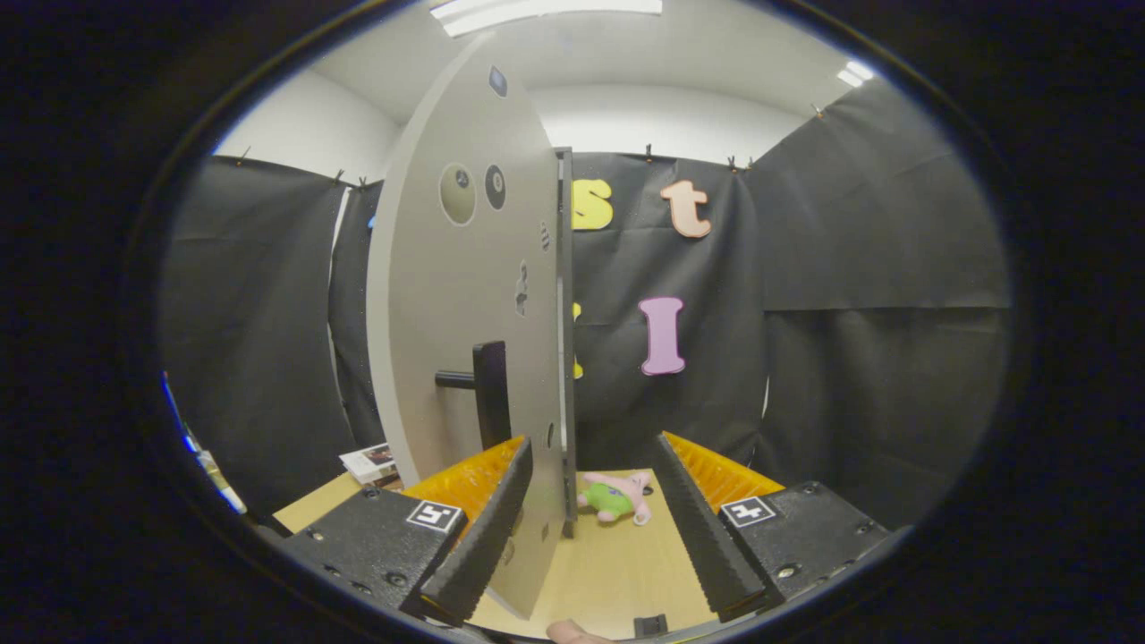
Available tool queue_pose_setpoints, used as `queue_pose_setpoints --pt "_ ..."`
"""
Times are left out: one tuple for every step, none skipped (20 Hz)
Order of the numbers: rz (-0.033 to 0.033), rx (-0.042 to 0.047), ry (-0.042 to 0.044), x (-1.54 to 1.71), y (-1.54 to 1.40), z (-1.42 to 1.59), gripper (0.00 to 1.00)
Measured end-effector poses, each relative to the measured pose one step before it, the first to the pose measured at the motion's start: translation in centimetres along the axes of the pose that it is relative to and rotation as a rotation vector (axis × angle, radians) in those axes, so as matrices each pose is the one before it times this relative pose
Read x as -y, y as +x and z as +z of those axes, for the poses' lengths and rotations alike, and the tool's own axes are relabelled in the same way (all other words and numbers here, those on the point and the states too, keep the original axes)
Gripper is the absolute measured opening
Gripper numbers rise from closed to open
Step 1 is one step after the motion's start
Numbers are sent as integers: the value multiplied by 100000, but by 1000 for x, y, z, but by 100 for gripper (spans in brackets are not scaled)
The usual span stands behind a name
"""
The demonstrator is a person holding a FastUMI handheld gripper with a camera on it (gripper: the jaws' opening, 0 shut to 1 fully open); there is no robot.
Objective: Open the shoe cabinet door, grab the shoes and put them into the shoe cabinet, then close the shoe cabinet door.
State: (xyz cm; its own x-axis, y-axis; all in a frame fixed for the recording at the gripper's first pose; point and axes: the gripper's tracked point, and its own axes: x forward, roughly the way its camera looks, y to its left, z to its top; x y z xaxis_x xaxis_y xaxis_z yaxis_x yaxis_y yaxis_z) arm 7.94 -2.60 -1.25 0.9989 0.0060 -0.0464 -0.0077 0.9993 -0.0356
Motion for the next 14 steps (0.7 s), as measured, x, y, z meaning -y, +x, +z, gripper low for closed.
queue_pose_setpoints --pt "692 -186 491 -529 15 -32 91" --pt "678 -131 752 -516 18 -122 91" --pt "729 -326 944 -588 14 -58 91" --pt "713 -225 931 -537 80 -44 91" --pt "597 267 537 -496 75 51 91" --pt "438 516 151 -499 108 59 91" --pt "86 1050 -415 -443 169 221 91" --pt "-239 937 -1045 -305 150 146 91" --pt "-1000 814 -1886 -151 221 143 91" --pt "-1509 740 -1823 10 87 132 91" --pt "-1364 1060 -1265 -108 149 168 91" --pt "-1016 756 -784 -356 -3 16 91" --pt "-510 97 -65 -317 83 -70 91" --pt "161 59 620 -421 -25 -85 91"
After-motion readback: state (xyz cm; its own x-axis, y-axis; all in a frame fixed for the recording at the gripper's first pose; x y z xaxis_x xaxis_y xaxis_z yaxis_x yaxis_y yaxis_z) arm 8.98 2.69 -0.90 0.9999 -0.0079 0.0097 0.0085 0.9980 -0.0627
